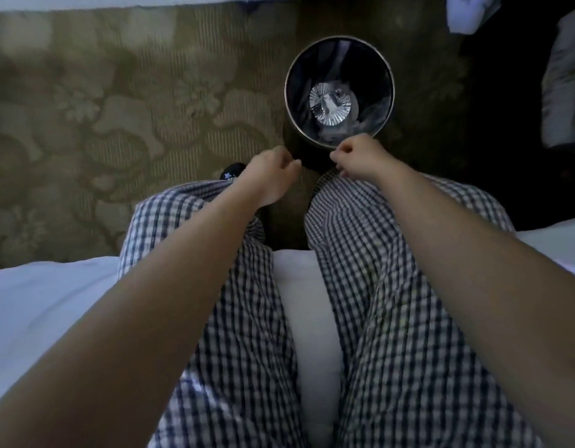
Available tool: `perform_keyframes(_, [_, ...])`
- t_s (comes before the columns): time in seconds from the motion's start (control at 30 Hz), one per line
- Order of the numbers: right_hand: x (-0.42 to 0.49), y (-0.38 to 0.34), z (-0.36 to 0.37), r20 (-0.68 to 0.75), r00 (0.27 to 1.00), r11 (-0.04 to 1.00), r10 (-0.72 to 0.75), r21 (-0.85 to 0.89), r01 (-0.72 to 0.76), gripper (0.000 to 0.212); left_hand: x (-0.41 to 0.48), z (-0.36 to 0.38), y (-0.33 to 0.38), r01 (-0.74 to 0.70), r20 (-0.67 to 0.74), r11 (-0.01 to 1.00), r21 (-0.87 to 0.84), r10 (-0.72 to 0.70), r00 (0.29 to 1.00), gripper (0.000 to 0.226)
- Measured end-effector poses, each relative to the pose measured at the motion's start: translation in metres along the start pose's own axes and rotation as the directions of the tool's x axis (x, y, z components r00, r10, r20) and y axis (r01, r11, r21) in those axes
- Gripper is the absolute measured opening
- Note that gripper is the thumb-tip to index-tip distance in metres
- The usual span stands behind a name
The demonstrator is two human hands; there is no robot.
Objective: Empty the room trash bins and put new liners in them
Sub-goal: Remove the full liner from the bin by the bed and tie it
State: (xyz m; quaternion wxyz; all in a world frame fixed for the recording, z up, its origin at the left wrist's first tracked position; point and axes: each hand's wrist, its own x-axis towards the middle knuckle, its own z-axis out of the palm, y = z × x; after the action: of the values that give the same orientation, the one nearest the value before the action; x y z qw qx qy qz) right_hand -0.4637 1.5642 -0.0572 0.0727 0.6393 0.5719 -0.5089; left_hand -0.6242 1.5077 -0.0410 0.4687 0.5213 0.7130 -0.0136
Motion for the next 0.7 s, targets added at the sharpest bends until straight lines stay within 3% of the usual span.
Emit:
perform_keyframes(0.1, [0.002, -0.003, 0.003, -0.011, 0.999, 0.992, 0.044, 0.116, -0.043, 0.035, 0.0, -0.002, 0.004, 0.0, -0.023, 1.0, -0.01, 0.0, 1.0, 0.041])
perform_keyframes(0.23, [0.018, 0.009, 0.001, -0.13, 0.963, 0.944, 0.235, 0.267, -0.194, 0.03, 0.014, -0.005, 0.007, 0.054, 0.044, 0.996, -0.072, -0.051, 0.998, 0.045])
perform_keyframes(0.37, [0.047, 0.016, -0.002, -0.137, 0.917, 0.884, 0.375, 0.349, -0.31, 0.044, 0.051, -0.002, 0.015, 0.139, 0.041, 0.969, -0.206, -0.133, 0.99, 0.047])
perform_keyframes(0.57, [0.099, 0.029, 0.008, -0.14, 0.863, 0.77, 0.486, 0.537, -0.346, 0.06, 0.117, 0.026, 0.01, 0.279, 0.07, 0.887, -0.368, -0.273, 0.96, 0.052])
perform_keyframes(0.7, [0.121, 0.047, 0.013, -0.121, 0.817, 0.654, 0.564, 0.67, -0.352, 0.049, 0.14, 0.043, 0.0, 0.31, 0.087, 0.856, -0.413, -0.301, 0.949, 0.046])
